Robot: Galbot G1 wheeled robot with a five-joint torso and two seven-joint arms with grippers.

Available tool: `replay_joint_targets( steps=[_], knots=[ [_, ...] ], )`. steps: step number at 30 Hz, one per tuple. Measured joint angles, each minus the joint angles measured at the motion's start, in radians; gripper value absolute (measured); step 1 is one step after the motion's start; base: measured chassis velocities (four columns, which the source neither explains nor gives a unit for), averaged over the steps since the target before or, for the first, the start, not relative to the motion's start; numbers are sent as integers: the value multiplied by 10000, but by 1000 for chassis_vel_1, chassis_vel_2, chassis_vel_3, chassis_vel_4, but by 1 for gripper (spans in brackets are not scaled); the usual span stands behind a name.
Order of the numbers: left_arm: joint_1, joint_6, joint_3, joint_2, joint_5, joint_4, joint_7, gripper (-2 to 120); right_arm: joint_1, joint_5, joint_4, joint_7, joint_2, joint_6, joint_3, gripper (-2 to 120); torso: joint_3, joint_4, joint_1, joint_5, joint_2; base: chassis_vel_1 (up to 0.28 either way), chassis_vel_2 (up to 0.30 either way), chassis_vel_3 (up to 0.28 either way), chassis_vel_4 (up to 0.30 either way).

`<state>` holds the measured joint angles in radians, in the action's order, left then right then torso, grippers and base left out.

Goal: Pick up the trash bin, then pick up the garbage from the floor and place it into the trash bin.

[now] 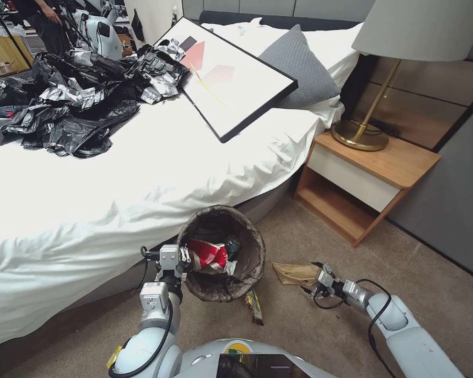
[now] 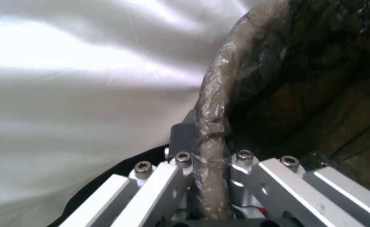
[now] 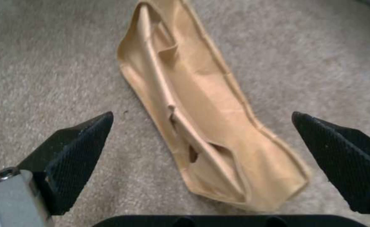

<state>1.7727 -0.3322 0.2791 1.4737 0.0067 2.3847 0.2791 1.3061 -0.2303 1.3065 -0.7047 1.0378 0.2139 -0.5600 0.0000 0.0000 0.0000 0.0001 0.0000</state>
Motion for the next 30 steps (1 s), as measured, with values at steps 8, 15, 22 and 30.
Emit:
replay_joint_targets(
  steps=[8,15,22,30],
  knots=[
    [0,0,1,0,0,0,0,2,-508,-304,-744,-277,307,253,114,100,0,-1,0,-3,0,0,0,0,0],
    [0,0,1,0,0,0,0,2,-1285,-502,-1758,-293,562,435,157,86,0,2,0,-1,0,0,0,0,0],
    [0,0,1,0,0,0,0,2,-1562,-429,-2300,-318,545,552,158,62,0,-1,0,-1,0,0,0,0,0],
    [0,0,1,0,0,0,0,2,-1608,-226,-2486,-295,549,609,153,32,0,-1,0,-2,0,0,0,0,0]
  ],
)
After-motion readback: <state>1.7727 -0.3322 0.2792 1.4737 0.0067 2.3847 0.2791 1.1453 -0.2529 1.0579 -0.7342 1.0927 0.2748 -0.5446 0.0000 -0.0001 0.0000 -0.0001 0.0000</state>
